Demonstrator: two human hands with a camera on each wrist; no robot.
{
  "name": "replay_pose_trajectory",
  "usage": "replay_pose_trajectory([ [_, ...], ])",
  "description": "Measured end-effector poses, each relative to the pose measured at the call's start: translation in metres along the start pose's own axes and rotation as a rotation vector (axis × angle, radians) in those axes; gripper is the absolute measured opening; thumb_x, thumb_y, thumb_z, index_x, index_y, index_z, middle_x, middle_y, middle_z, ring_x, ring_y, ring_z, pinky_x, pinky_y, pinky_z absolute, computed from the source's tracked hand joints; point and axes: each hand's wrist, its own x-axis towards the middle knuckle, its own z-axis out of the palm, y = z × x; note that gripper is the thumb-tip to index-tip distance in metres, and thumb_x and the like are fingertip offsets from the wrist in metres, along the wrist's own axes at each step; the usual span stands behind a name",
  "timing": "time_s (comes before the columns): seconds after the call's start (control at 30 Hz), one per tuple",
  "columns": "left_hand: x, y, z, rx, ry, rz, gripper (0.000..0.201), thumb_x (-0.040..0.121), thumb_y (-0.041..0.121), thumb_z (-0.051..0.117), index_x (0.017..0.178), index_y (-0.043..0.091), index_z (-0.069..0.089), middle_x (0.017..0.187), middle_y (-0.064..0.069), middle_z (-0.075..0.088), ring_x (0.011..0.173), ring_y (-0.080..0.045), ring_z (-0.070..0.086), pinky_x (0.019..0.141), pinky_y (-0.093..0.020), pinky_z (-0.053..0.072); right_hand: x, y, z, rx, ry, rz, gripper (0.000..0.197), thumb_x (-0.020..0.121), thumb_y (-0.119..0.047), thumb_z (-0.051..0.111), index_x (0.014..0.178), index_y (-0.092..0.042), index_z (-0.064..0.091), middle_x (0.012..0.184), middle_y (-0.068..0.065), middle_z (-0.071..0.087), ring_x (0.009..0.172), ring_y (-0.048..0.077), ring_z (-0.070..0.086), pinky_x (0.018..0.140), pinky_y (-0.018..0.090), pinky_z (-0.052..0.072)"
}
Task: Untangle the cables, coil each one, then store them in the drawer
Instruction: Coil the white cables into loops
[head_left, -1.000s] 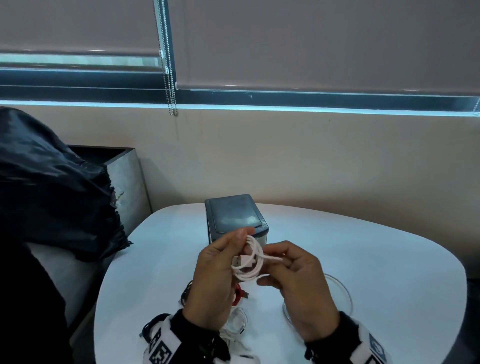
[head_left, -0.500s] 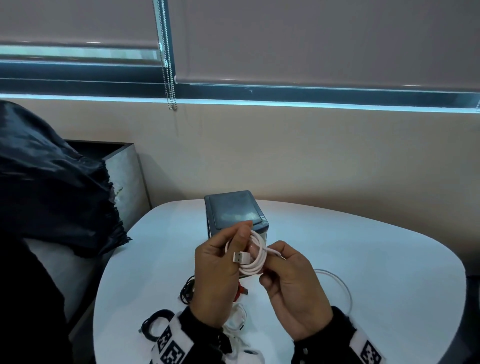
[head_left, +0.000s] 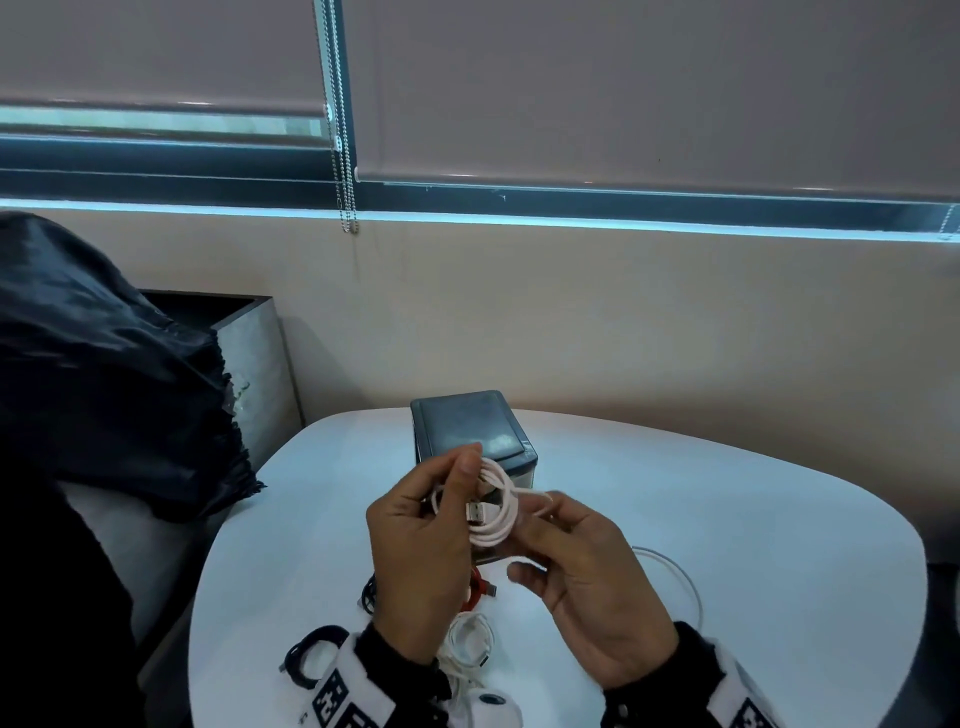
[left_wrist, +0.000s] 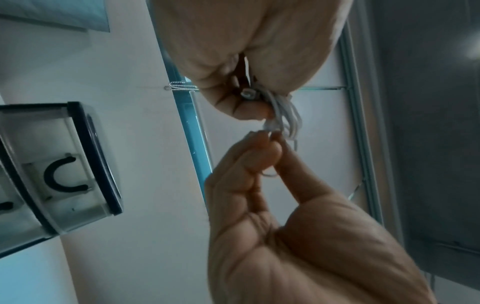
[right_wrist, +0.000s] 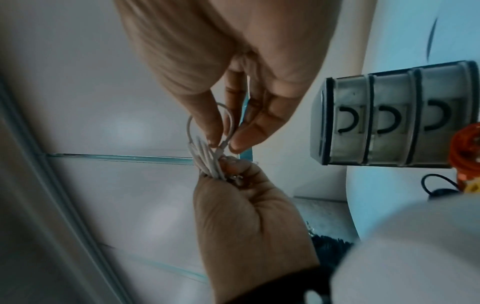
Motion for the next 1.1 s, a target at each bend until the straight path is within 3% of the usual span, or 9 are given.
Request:
replay_pose_trajectory([
  [0.13,0.001,0.001,-0.003,0.061,-0.046,0.042,0.012,0.08,0.026,0.066,0.084,0.021,0.077,0.078,0.007,0.077,0.072,-0.005,0.071,0.064,-0.013,0.053,-0.005,0.001,-0.002,-0.003,0.011,-0.039,0.022,0.093,-0.005,0.053,0.098,-0.005,0.075,0.095,0.014,0.076,0.076,0.019,0.072,0.062,0.025,0.056],
  [0.37,0.004,0.0,-0.006,0.043,0.004,0.01,0.016,0.08,0.027,0.065,0.085,0.018,0.078,0.078,0.0,0.076,0.069,-0.007,0.069,0.063,-0.017,0.053,-0.009,-0.002,0.0,-0.051,-0.128,-0.022,0.035,0.092,0.007,0.049,0.098,-0.011,0.079,0.098,0.012,0.075,0.087,0.022,0.072,0.081,0.046,0.059],
  [0.47,0.006,0.004,-0.006,0.011,-0.011,-0.026,0.016,0.075,0.033,0.067,0.076,0.024,0.08,0.076,-0.003,0.075,0.069,-0.011,0.069,0.065,-0.022,0.055,-0.005,-0.003,-0.002,-0.002,-0.092,-0.075,0.041,0.087,0.017,0.05,0.087,-0.01,0.08,0.095,0.019,0.075,0.084,0.028,0.074,0.069,0.032,0.061],
  [0.6,-0.001,0.005,-0.003,-0.109,-0.126,-0.197,0.029,0.071,0.045,0.081,0.084,0.02,0.081,0.082,-0.019,0.073,0.074,-0.029,0.065,0.077,-0.047,0.053,-0.006,-0.009,0.008,0.121,-0.049,-0.129,0.02,0.063,0.008,0.072,0.08,-0.001,0.075,0.084,0.025,0.072,0.067,0.027,0.073,0.054,0.025,0.058],
  [0.63,-0.004,0.005,-0.002,-0.096,-0.135,-0.184,0.03,0.071,0.048,0.083,0.084,0.021,0.081,0.082,-0.022,0.072,0.072,-0.03,0.063,0.074,-0.047,0.053,-0.007,-0.009,0.01,0.15,-0.053,-0.116,0.029,0.051,0.01,0.078,0.078,0.001,0.072,0.079,0.024,0.071,0.061,0.025,0.071,0.049,0.024,0.056],
  [0.73,-0.01,0.009,0.001,-0.011,-0.079,-0.037,0.01,0.073,0.037,0.077,0.074,0.028,0.081,0.074,-0.007,0.075,0.063,-0.016,0.067,0.054,-0.023,0.055,-0.01,-0.005,0.015,0.265,-0.011,-0.071,0.022,0.056,0.005,0.072,0.076,0.002,0.062,0.069,0.02,0.067,0.051,0.02,0.066,0.044,0.023,0.053],
  [0.8,-0.015,0.01,0.005,0.024,-0.049,0.05,0.01,0.075,0.027,0.069,0.074,0.026,0.079,0.075,-0.002,0.076,0.067,-0.012,0.071,0.059,-0.019,0.055,-0.01,0.001,0.016,0.284,0.027,-0.037,0.021,0.055,-0.003,0.076,0.073,0.002,0.066,0.069,0.019,0.067,0.052,0.019,0.066,0.046,0.025,0.055],
  [0.9,-0.019,0.009,0.008,0.061,0.019,0.156,0.009,0.076,0.024,0.069,0.073,0.025,0.078,0.075,-0.001,0.074,0.07,-0.011,0.071,0.065,-0.017,0.053,-0.013,0.006,0.012,0.28,0.025,0.017,0.044,0.032,-0.018,0.096,0.071,-0.007,0.078,0.076,0.017,0.071,0.06,0.02,0.069,0.052,0.03,0.058],
  [1.1,-0.012,0.007,0.007,0.296,-0.135,0.308,0.008,0.089,0.033,0.071,0.083,0.03,0.076,0.081,0.008,0.073,0.08,-0.013,0.071,0.071,-0.02,0.053,-0.024,-0.011,0.002,0.436,-0.19,-0.021,0.088,0.031,-0.021,0.097,0.113,-0.001,0.07,0.08,0.019,0.065,0.072,0.027,0.064,0.073,0.041,0.05],
])
